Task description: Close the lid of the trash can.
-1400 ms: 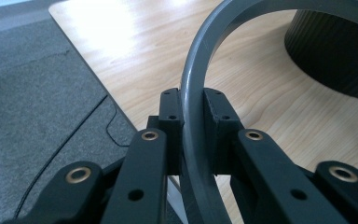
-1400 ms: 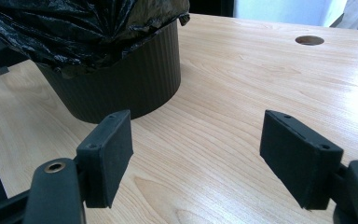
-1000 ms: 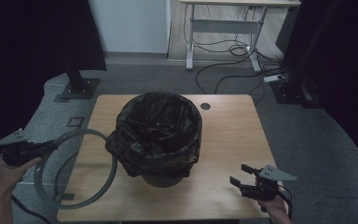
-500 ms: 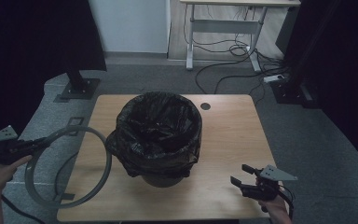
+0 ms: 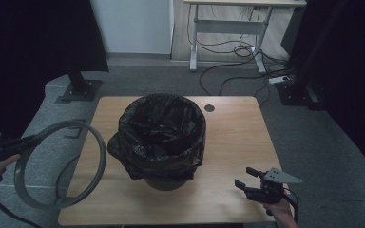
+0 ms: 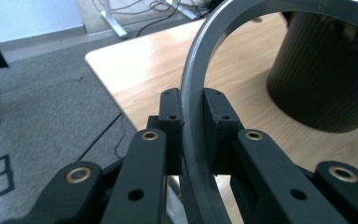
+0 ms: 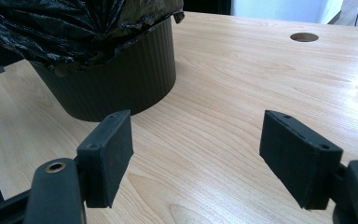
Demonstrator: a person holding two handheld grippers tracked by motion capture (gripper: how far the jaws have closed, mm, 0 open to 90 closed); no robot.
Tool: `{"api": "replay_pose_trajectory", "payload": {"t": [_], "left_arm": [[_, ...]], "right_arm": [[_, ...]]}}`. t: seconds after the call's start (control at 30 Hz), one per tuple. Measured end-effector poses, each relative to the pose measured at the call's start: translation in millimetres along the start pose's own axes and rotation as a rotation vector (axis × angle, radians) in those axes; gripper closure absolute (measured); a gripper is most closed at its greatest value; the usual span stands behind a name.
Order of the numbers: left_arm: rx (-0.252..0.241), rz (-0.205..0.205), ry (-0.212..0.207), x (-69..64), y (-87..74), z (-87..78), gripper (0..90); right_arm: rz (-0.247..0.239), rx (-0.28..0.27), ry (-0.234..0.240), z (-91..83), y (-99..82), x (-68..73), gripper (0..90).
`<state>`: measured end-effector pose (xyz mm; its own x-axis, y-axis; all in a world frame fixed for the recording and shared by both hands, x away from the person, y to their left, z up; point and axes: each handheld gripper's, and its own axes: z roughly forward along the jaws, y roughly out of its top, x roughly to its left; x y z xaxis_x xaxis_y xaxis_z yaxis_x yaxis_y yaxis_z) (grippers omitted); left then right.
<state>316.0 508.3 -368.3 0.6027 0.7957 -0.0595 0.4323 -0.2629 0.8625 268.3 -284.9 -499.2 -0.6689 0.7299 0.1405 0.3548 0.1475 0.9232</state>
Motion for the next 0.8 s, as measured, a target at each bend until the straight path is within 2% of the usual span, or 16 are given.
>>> {"api": "replay_pose_trajectory", "payload": {"t": [0.43,0.8], "left_arm": [[-0.038,0.024,-0.047,-10.2,39.0,5.8,78.9],[-0.063,0.043,-0.084,-18.3,64.1,14.2,78.9]], "right_arm": [[0.008,0.002,-0.014,1.2,-5.9,-4.6,25.0],[0.008,0.01,-0.014,2.1,-8.7,-6.2,25.0]]}}
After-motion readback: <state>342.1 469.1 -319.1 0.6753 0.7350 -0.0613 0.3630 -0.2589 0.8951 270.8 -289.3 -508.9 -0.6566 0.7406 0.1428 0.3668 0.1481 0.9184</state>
